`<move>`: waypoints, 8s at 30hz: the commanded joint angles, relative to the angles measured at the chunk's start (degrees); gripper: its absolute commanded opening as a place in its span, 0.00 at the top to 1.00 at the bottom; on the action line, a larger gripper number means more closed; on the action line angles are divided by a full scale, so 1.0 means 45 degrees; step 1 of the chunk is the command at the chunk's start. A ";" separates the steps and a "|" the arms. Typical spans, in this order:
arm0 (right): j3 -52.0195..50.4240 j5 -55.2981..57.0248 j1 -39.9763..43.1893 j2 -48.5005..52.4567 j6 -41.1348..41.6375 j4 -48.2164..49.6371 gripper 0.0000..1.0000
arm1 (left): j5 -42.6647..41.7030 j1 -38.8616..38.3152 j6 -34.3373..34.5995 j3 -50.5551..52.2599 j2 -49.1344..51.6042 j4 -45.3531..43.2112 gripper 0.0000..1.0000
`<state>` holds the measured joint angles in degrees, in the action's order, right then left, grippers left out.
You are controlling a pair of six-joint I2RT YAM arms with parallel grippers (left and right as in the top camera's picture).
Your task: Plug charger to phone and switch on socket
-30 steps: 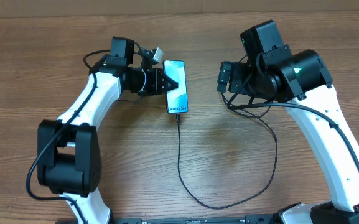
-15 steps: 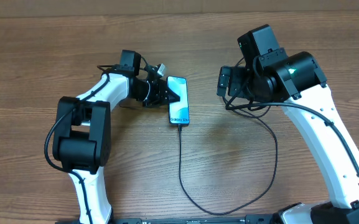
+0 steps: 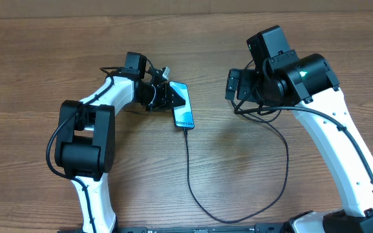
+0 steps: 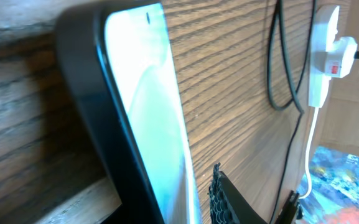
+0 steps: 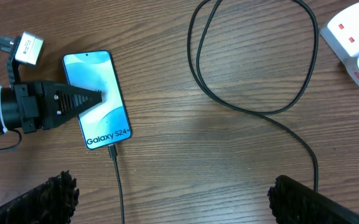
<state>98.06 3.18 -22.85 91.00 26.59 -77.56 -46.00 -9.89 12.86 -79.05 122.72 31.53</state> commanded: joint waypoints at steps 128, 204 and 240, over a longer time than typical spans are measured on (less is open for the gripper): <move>-0.0170 0.1268 1.0360 0.4289 -0.2919 0.2234 0.00 | 0.9374 -0.0821 -0.0369 -0.2200 -1.1963 0.7179 0.01; -0.2793 -0.1520 1.1570 0.5722 -0.5867 0.5357 0.00 | 0.9549 -0.1010 -0.1428 0.2050 -1.1783 0.4954 0.00; -0.2793 -0.2025 1.1570 0.6402 -0.5586 0.4886 0.00 | 0.9554 -0.1010 -0.1433 0.2050 -1.1783 0.5037 0.01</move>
<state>85.78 -5.56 29.32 118.72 1.80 -54.37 -2.79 -13.91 7.27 -69.82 69.45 54.22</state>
